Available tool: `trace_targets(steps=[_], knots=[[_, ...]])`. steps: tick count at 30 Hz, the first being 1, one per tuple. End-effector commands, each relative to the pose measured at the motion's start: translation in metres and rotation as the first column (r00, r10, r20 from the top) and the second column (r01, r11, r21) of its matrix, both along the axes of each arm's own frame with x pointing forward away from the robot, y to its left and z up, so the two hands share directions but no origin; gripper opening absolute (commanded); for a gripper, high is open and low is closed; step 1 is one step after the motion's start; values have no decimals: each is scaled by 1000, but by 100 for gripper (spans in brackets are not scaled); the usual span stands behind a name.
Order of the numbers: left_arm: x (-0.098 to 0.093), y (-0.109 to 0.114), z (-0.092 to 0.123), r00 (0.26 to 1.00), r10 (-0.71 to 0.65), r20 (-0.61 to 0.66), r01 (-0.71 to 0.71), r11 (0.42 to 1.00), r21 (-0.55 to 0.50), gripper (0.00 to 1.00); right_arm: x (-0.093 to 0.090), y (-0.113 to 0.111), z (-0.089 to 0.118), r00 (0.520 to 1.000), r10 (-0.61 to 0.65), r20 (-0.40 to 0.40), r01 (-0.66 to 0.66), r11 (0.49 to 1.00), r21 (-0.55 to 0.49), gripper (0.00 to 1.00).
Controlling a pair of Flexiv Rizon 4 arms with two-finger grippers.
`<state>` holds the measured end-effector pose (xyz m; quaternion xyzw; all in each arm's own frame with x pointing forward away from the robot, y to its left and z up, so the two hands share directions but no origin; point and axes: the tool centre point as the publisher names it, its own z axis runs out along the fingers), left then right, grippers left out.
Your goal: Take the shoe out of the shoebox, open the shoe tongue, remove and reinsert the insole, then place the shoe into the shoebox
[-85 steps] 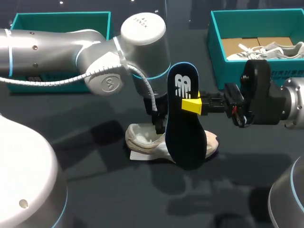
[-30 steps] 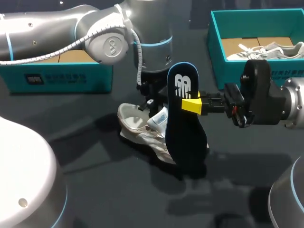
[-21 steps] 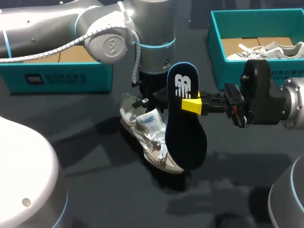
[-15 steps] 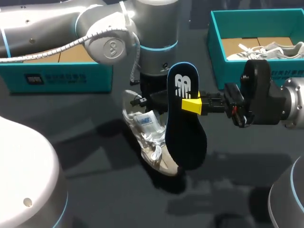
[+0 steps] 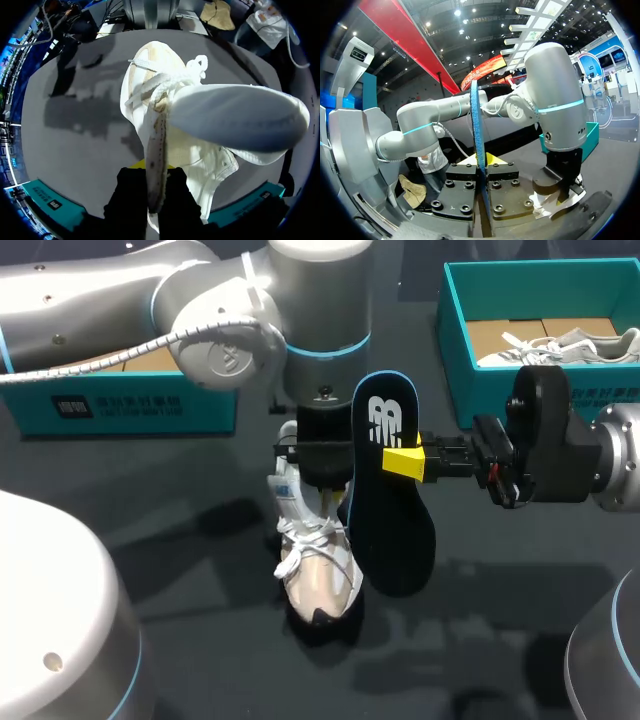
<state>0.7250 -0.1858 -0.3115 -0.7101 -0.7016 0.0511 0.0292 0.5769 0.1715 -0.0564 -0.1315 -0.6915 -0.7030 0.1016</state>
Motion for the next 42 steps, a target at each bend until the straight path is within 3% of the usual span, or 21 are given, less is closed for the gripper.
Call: trace_targets(steps=[1, 12, 22, 42], knots=[[-1, 0, -9, 1000, -27, -7, 27, 999, -17, 0, 0, 2, 0, 1000, -2, 0, 2, 1000, 0, 0], [-6, -14, -35, 999, -43, 3, 43, 999, -13, 0, 0, 2, 0, 1000, -2, 0, 2, 1000, 0, 0], [-25, -13, -43, 999, -42, -13, 42, 999, 1, 0, 0, 2, 0, 1000, -2, 0, 2, 1000, 0, 0], [-25, -35, -71, 999, -46, 12, 46, 999, 28, 0, 0, 2, 0, 1000, -2, 0, 2, 1000, 0, 0]])
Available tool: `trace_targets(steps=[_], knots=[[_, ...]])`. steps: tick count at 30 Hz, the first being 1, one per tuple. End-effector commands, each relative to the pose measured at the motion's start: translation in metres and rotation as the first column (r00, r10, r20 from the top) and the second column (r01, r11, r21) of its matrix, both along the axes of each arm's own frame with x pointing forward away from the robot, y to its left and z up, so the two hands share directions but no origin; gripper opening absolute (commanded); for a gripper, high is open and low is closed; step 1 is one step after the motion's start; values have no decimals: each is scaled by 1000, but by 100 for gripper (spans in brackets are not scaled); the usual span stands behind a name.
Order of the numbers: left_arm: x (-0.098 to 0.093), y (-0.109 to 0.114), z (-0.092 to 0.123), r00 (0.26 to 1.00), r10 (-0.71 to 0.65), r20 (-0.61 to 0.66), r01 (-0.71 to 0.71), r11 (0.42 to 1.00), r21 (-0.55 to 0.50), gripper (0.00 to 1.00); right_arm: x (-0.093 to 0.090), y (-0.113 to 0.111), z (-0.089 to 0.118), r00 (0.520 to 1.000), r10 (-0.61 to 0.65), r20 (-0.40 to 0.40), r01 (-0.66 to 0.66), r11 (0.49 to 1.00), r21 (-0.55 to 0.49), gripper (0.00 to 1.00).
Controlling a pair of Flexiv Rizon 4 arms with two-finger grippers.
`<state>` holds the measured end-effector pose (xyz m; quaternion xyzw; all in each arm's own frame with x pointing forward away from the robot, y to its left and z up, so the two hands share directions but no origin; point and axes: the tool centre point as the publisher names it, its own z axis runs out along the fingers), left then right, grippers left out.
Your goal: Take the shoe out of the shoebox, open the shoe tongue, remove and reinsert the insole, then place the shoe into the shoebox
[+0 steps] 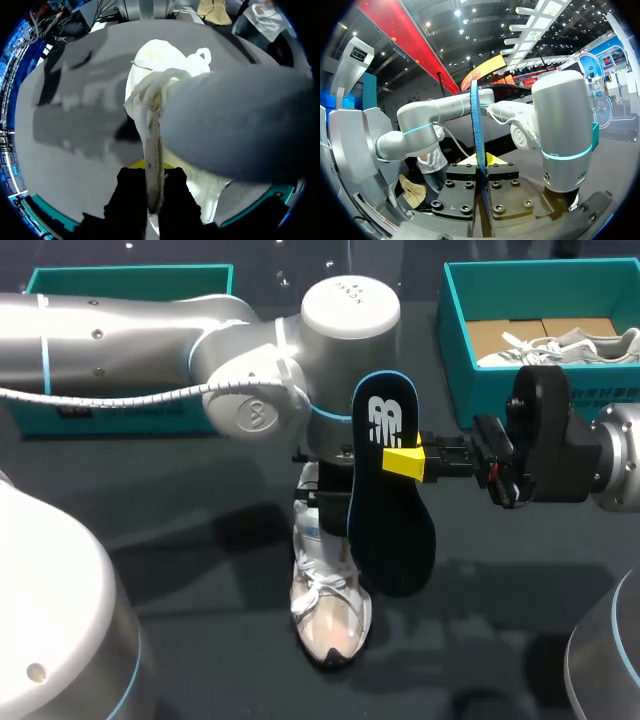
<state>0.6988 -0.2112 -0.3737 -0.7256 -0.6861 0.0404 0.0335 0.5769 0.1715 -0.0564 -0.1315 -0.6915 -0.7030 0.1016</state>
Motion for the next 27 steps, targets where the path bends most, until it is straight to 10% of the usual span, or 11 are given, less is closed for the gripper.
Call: trace_targets(steps=[1, 13, 19, 27], knots=[[1, -11, -9, 1000, -2, 4, 2, 1000, 8, 0, 0, 2, 0, 1000, -2, 0, 2, 1000, 0, 0], [9, -17, -3, 1000, 4, 11, -3, 999, -52, 50, 0, 2, 0, 1000, -2, 0, 2, 1000, 0, 0], [15, -15, 28, 998, 52, 32, -45, 983, -177, 100, 0, 2, 0, 1000, -2, 0, 2, 1000, 0, 0], [26, -11, 86, 985, 160, -57, -167, 848, -502, 100, 0, 2, 0, 1000, -2, 0, 2, 1000, 0, 0]])
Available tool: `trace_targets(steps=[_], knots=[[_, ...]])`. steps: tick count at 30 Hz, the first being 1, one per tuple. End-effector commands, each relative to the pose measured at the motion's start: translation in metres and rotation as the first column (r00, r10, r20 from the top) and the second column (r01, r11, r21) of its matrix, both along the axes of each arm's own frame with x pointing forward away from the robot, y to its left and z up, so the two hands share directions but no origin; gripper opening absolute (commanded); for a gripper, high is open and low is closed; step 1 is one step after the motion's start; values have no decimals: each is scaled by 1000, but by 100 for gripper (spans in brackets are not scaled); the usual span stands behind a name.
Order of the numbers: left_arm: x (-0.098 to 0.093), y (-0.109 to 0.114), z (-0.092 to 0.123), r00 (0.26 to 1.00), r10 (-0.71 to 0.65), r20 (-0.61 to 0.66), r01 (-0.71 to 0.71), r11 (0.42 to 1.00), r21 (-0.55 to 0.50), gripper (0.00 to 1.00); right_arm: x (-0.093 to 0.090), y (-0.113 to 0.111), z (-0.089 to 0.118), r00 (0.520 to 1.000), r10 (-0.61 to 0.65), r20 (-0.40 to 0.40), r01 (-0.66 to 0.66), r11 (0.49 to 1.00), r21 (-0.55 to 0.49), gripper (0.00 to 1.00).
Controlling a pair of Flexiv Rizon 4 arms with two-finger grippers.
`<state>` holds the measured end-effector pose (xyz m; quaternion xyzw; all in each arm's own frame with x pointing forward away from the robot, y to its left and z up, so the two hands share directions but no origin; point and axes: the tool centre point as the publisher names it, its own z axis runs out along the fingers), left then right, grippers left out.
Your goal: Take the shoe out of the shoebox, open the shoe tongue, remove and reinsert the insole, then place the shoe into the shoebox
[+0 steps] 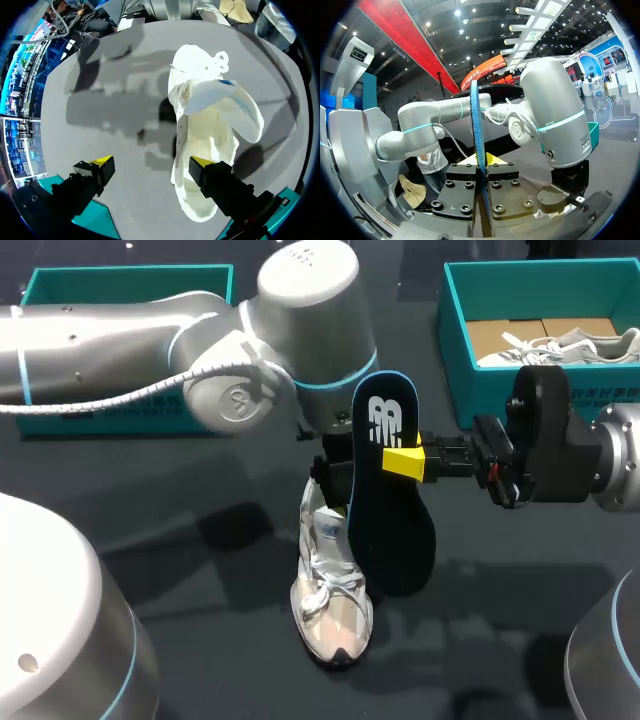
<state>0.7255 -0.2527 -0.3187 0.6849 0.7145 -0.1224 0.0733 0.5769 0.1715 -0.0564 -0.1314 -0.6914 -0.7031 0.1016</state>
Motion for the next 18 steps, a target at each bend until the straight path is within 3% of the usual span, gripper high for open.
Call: trace_targets(steps=[1, 2, 16, 18], knots=[[3, 31, 42, 995, 80, -58, -96, 931, -353, 100, 0, 2, -1, 1000, -2, 0, 2, 1000, 0, 0], [4, 30, 50, 993, 99, -66, -117, 912, -393, 100, 0, 2, -1, 1000, -2, 0, 2, 1000, 0, 0], [4, 30, 50, 993, 99, -66, -117, 912, -393, 100, 0, 2, -1, 1000, -2, 0, 2, 1000, 0, 0], [8, 32, 51, 993, 101, -64, -118, 894, -432, 100, 0, 2, -1, 1000, -2, 0, 2, 1000, 0, 0]])
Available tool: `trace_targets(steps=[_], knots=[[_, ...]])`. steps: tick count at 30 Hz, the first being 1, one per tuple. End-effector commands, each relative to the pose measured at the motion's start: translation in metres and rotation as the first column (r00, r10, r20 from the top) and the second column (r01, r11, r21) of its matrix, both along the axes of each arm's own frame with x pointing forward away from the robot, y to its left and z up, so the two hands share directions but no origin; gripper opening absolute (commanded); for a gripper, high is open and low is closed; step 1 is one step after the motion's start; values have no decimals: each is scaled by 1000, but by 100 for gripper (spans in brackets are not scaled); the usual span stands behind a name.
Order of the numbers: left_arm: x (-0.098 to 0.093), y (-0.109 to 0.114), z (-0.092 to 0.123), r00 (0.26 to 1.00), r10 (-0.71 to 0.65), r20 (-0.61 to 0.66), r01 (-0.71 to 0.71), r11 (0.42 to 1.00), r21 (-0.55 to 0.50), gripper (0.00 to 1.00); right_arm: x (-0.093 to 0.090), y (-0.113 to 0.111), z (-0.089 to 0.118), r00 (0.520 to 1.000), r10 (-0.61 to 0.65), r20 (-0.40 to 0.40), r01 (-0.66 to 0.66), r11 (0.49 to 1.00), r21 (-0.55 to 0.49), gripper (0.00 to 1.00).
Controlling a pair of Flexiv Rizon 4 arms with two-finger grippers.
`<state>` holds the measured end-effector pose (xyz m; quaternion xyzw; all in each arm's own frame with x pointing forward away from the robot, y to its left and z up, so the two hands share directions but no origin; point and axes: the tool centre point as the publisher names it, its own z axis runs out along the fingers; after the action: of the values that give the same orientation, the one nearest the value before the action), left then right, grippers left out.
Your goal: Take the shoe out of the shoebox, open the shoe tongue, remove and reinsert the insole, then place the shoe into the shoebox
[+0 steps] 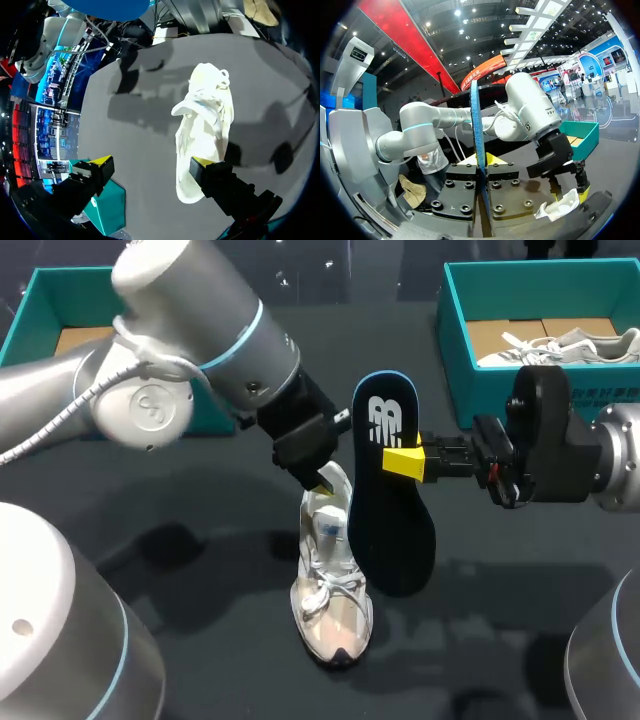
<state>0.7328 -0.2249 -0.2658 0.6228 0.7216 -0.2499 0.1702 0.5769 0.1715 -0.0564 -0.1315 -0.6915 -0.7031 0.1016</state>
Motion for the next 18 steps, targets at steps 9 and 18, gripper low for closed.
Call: trace_targets(steps=[9, 18], knots=[[4, 0, 34, 994, 32, 107, 11, 927, -375, 100, 0, 2, 0, 1000, -2, 0, 2, 1000, 0, 0], [20, 1, 72, 982, 64, 175, 47, 823, -566, 100, 0, 2, 0, 1000, -2, 0, 2, 1000, 0, 0]])
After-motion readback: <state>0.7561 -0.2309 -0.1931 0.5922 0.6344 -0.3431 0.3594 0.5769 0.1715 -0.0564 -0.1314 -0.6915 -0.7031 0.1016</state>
